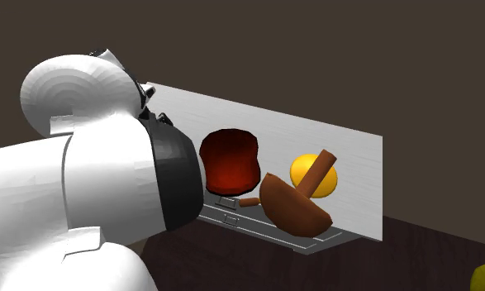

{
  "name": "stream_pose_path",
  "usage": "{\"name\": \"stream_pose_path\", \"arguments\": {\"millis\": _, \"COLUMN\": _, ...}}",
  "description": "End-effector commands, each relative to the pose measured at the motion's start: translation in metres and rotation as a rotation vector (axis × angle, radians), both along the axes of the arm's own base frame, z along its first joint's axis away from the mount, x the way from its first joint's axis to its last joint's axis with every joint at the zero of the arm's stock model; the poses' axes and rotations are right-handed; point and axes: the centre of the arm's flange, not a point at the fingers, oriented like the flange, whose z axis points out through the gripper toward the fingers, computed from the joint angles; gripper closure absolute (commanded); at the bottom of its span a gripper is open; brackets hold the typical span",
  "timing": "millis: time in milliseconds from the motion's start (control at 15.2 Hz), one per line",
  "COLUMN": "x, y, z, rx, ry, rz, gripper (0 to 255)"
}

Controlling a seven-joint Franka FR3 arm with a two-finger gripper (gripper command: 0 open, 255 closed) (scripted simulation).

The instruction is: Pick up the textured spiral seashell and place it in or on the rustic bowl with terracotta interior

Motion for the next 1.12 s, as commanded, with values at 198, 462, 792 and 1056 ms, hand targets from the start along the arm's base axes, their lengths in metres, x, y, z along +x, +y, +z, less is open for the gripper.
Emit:
{"name": "stream_pose_path", "arguments": {"millis": 198, "x": -0.0004, "y": -0.0009, "z": -0.0042, "rx": 0.0, "ry": 0.0, "rz": 0.0, "gripper": 0}}
{"name": "stream_pose_path", "arguments": {"millis": 462, "x": -0.0004, "y": -0.0009, "z": -0.0042, "rx": 0.0, "ry": 0.0, "rz": 0.0, "gripper": 255}}
{"name": "stream_pose_path", "arguments": {"millis": 792, "x": 0.0002, "y": -0.0011, "z": -0.0041, "rx": 0.0, "ry": 0.0, "rz": 0.0, "gripper": 255}}
{"name": "stream_pose_path", "arguments": {"millis": 1056, "x": -0.0004, "y": -0.0009, "z": -0.0042, "rx": 0.0, "ry": 0.0, "rz": 0.0, "gripper": 255}}
